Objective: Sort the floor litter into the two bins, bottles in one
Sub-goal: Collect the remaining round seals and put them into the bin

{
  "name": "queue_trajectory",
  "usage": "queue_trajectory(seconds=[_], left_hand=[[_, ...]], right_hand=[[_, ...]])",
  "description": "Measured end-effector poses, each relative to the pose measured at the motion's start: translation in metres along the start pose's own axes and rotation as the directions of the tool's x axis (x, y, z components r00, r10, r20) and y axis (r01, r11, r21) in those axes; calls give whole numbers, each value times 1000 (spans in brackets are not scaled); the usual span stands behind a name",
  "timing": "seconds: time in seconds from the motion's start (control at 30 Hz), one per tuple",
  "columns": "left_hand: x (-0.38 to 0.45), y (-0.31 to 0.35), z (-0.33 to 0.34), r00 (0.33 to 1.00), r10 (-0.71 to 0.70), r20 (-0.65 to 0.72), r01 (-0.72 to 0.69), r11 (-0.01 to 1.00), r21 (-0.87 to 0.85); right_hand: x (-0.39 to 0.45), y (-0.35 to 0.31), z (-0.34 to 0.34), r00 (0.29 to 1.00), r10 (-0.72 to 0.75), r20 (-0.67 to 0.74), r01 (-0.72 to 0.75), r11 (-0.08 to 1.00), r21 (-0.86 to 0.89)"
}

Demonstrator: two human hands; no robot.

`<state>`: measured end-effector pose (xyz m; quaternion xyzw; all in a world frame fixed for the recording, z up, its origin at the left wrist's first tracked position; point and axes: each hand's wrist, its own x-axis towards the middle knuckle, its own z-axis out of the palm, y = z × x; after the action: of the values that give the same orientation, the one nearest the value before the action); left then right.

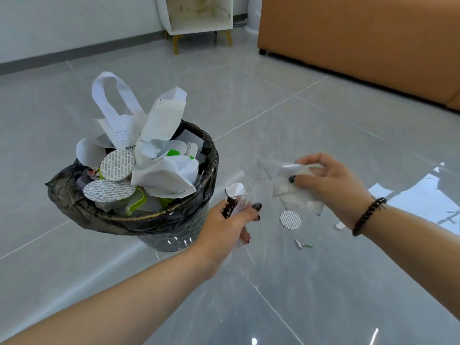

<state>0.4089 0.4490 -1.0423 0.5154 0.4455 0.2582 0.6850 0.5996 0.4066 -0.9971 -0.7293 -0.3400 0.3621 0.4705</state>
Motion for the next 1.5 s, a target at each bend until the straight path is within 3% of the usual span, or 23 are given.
queue_trajectory(seconds=[0.1,0.23,0.33,0.43,0.53,0.63,0.7,0.77,0.83,0.93,1.03,1.1,1.23,1.37,1.43,1.5], left_hand=[[-11,11,-4,993,102,60,-108,989,99],[-23,23,-16,981,190,38,-193,978,78],[-28,27,-34,975,220,-26,-220,975,15],[-34,28,-56,966,240,-97,-244,970,-25],[-39,26,-78,960,217,-174,-241,962,-129],[-46,20,-98,944,197,-265,-246,954,-170],[-51,17,-110,924,186,-335,-258,948,-185],[-56,16,-122,901,184,-393,-275,943,-188],[-60,18,-132,879,198,-434,-303,934,-189],[-60,26,-148,841,244,-483,-365,915,-173],[-57,35,-157,827,260,-499,-406,889,-211],[-54,42,-158,841,258,-476,-419,866,-271],[-45,59,-156,884,200,-423,-396,800,-451],[-29,77,-160,896,115,-428,-381,695,-610],[-20,85,-160,907,76,-413,-367,621,-693],[-13,89,-156,917,48,-395,-354,555,-753]], right_hand=[[3,-27,4,989,-140,-42,138,989,-50],[4,-81,27,946,-320,-57,316,946,-78],[6,-116,64,907,-421,-5,419,904,-80],[10,-141,113,826,-543,154,564,806,-179],[15,-149,158,674,-623,397,738,589,-329],[26,-138,187,483,-565,669,852,126,-508],[34,-121,201,396,-467,790,857,-121,-501],[33,-99,213,371,-326,869,867,-213,-450],[31,-78,220,372,-211,904,878,-237,-416],[35,-75,222,453,-132,882,874,-129,-468],[39,-89,223,564,-9,826,820,128,-558],[36,-96,219,589,43,807,775,250,-580],[30,-100,199,638,-141,757,723,448,-526],[27,-97,180,729,-432,531,629,729,-270],[20,-100,175,786,-411,461,485,873,-50],[12,-101,172,798,-347,493,366,928,62]])
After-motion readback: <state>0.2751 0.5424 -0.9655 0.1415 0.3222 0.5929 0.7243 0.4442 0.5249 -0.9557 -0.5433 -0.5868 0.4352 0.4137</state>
